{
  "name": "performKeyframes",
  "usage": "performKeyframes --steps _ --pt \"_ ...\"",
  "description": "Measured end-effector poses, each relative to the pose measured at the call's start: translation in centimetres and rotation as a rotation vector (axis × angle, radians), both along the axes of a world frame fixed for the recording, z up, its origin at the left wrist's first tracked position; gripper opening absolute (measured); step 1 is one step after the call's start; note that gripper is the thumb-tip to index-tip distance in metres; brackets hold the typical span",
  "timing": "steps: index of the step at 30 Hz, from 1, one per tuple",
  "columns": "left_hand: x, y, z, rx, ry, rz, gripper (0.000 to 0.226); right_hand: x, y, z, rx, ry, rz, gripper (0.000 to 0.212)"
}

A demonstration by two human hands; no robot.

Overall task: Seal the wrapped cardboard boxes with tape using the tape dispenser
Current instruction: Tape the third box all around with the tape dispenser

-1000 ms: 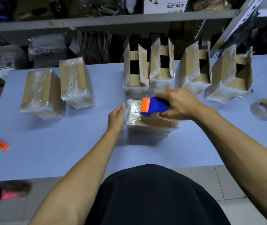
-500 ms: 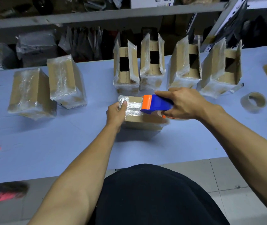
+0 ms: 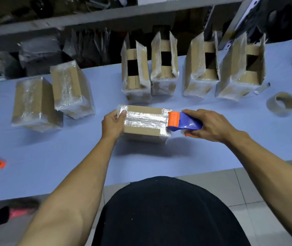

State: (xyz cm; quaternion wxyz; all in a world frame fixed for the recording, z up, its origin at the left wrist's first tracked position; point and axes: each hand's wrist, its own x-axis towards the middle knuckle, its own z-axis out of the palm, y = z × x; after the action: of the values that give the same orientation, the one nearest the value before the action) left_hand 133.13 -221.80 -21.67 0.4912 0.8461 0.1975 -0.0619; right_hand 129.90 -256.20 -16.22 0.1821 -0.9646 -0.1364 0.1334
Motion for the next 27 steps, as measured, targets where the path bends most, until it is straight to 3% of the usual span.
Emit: performKeyframes --steps 1,4,7,12,21,27 --pt "-0.1 -0.3 0.2 0.126 -0.027 -0.026 0.029 0.1 0.0 -0.1 0.006 -0.002 0.000 0.068" --pt "-0.1 -1.6 0.9 0.540 -0.130 -0.204 0.054 -0.1 0.2 -0.6 0.032 -0.002 0.005 0.064" --pt "-0.4 -6.1 1.1 0.729 -0.122 -0.550 0.052 -0.4 0.2 -0.9 0.041 -0.004 -0.008 0.061" --pt "-1.3 -11.9 0.7 0.789 -0.092 -0.747 0.056 0.0 0.6 -1.3 0.008 -0.002 -0.011 0.057" --pt "-1.0 -11.5 1.3 0.687 -0.080 -0.723 0.052 -1.3 -3.5 -2.5 0.099 0.094 -0.017 0.064" --pt "-1.0 -11.9 1.8 0.700 -0.117 -0.703 0.042 -2.1 -3.8 -3.6 -0.077 0.129 -0.034 0.066"
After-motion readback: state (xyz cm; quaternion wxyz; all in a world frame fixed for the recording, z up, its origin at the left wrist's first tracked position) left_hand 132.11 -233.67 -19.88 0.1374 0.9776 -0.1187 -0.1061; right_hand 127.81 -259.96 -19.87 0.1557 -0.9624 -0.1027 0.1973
